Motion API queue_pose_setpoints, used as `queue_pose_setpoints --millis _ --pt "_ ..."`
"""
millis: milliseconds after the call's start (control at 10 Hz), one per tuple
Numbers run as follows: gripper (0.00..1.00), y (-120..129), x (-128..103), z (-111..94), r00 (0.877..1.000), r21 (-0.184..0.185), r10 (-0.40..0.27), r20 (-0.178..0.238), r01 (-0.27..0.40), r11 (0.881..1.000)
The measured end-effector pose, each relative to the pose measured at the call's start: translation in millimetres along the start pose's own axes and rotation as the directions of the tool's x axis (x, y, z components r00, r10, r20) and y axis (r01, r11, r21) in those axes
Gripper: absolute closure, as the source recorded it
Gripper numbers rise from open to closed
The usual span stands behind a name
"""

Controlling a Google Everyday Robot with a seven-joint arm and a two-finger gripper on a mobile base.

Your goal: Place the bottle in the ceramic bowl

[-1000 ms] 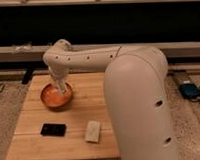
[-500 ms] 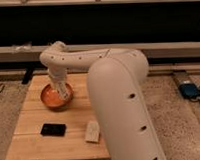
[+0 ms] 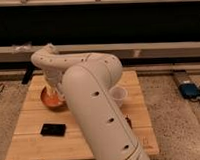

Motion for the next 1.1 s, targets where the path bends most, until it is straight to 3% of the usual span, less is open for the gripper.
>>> queue_pose_setpoints --millis 500,700,1100 --pt "0.20 -2.9 10.0 -49.3 0.995 -0.033 0.003 0.095 0.000 0.999" --pt "0.20 -6.0 17.9 -58.8 0.992 -0.042 0.023 0.122 -0.018 0.999" --pt "0.20 -4.5 17.6 -58.5 0.992 -0.043 0.022 0.122 -0.017 0.999"
